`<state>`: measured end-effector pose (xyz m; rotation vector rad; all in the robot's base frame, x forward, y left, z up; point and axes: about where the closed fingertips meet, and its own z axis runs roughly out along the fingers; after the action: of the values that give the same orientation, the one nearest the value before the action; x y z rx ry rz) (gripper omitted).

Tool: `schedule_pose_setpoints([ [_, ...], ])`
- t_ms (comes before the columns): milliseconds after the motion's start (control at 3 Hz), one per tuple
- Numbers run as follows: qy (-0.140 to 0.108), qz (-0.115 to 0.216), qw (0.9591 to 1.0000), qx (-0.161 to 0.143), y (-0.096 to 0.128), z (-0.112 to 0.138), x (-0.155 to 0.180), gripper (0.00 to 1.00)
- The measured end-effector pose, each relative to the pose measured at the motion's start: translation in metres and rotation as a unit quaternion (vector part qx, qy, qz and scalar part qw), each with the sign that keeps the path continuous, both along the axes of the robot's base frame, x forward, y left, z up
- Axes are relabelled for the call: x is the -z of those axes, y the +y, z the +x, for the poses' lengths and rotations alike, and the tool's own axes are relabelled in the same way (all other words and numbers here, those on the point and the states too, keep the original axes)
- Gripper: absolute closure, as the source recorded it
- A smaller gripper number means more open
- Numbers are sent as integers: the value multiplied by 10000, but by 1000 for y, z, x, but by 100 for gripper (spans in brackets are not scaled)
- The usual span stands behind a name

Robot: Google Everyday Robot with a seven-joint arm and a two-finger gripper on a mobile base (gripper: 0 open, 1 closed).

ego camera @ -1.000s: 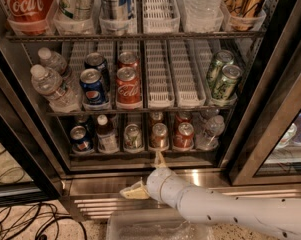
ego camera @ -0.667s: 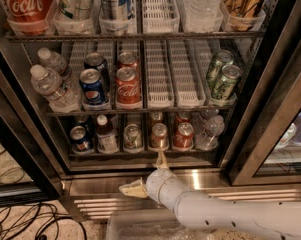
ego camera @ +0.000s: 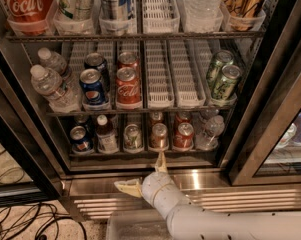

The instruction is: Pick 7up can from bottom shelf of fridge

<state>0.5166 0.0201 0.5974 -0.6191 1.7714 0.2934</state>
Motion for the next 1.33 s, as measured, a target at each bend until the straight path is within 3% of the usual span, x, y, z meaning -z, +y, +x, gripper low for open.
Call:
schedule_pose_setpoints([
  [333,-223,120,9995,178,10,-2,-6,0],
  [667,-224,120,9995,178,10,-2,-6,0],
  [1333,-467,85,9987,198,15,7,-8,0],
])
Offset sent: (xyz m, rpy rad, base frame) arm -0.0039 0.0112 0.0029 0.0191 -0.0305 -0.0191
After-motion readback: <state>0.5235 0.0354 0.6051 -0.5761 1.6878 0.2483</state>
